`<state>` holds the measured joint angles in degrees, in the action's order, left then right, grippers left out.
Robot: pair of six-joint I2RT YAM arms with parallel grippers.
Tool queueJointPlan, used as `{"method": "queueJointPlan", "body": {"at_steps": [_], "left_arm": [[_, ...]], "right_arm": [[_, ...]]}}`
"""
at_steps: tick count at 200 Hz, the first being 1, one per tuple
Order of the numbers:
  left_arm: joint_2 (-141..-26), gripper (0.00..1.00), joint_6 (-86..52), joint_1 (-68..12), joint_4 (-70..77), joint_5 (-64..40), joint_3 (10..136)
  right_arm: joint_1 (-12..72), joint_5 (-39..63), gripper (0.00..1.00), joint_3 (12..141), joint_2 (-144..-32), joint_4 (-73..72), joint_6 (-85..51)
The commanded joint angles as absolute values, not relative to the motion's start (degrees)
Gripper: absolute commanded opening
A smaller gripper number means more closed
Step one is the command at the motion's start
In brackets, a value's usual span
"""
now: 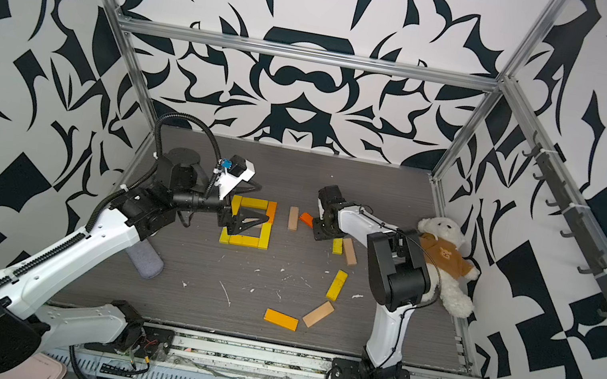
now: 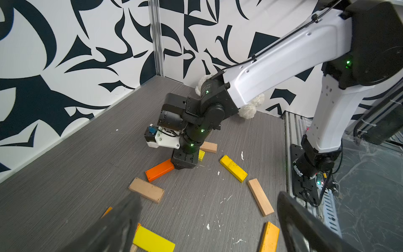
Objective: Assemble the number 8 with building blocks
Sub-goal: Assemble the building block at the center of the board.
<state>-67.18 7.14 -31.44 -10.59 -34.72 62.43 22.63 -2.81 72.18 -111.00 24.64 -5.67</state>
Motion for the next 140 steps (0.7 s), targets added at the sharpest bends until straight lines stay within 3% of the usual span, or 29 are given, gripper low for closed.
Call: {"method": "queueJointPlan", "body": {"at_steps": [1, 47, 140], "left_arm": [[-66.80, 0.99, 7.56, -31.20, -11.51, -35.33, 62.23], [-66.90, 0.99, 7.58, -31.20, -11.48, -35.70, 62.31], [-67.26, 0.99, 7.49, -31.15, -11.51, -35.96, 62.40]], "right_arm": [[22.14, -1.49, 0.47, 73.98, -111.56, 23.68, -8.15], [21.36, 2.61, 0.45, 74.07, -112.21, 22.24, -8.04], [21.36, 0.69, 0.43, 76.68, -114.26, 22.20, -9.32]]}}
